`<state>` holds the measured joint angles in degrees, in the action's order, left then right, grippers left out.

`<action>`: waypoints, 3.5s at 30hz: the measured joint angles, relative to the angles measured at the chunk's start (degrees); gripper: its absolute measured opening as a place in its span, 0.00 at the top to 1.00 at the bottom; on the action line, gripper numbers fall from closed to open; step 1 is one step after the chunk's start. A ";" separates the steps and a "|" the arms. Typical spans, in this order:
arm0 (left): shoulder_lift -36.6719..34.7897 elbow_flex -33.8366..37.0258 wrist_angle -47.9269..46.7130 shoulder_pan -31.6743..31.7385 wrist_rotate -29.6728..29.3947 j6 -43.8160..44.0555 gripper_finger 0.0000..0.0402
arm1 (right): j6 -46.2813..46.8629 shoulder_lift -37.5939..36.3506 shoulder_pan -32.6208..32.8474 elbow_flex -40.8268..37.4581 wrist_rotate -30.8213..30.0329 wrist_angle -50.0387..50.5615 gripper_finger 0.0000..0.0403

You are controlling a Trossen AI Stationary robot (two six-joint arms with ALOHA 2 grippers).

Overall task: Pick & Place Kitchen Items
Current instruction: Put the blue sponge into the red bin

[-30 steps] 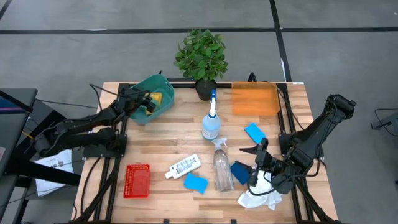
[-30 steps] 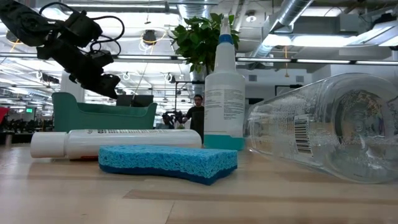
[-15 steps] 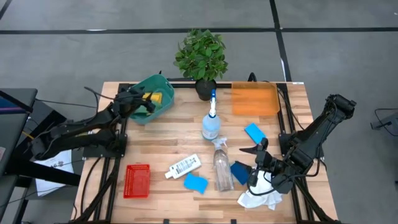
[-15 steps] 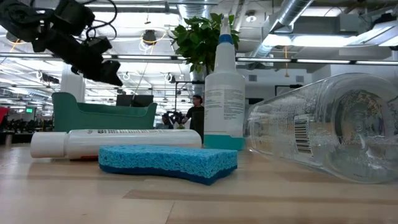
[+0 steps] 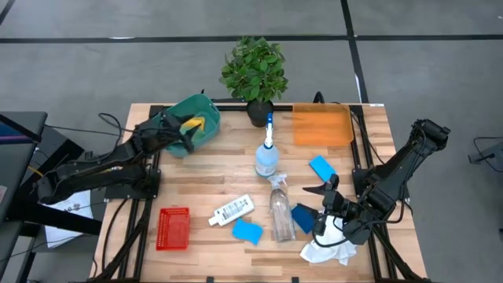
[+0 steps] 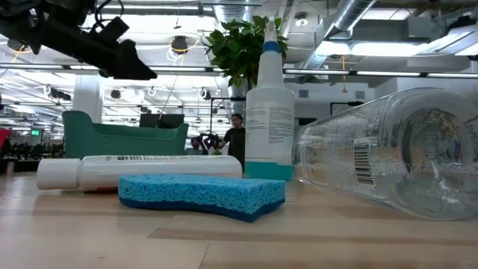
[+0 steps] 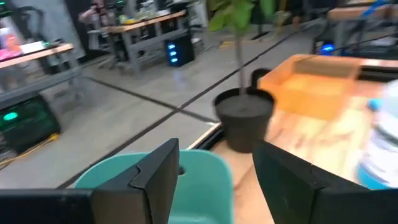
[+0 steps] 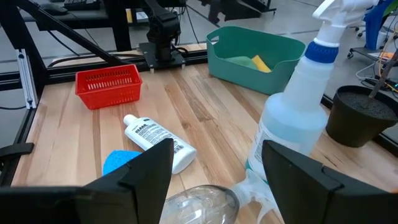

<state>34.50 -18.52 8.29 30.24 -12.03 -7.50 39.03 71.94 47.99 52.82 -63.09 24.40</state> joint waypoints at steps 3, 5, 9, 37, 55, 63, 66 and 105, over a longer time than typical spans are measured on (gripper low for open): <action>-0.46 0.00 0.64 -0.58 3.54 -0.03 0.52 | 0.00 0.00 0.00 0.00 0.00 0.01 0.41; -0.44 0.00 1.62 -1.00 6.53 -0.03 0.53 | 0.00 0.00 0.00 0.00 0.00 0.02 0.41; -0.44 0.00 4.12 -1.68 15.03 -0.10 0.56 | 0.50 0.00 0.00 0.02 0.02 0.61 0.41; -11.31 0.00 9.40 -11.50 43.91 0.81 0.71 | 27.54 0.44 -4.68 -0.39 7.91 23.23 0.41; -13.16 -0.02 14.66 -22.70 41.76 0.90 0.72 | 45.49 0.46 -5.58 -0.59 14.46 36.97 0.41; -13.14 -0.02 14.68 -23.26 37.74 0.50 0.72 | 54.93 2.24 -7.55 -0.61 19.46 42.92 0.41; -12.91 -0.02 14.72 -23.26 34.26 0.50 0.72 | 59.32 5.41 -9.16 -0.61 23.33 47.04 0.41; -9.36 -0.04 16.71 -23.24 29.09 0.61 0.72 | 14.04 3.47 -21.31 -15.85 34.53 32.76 0.43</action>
<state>25.14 -18.57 25.00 7.01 17.06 -6.90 53.06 75.41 26.67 36.97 -28.56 57.17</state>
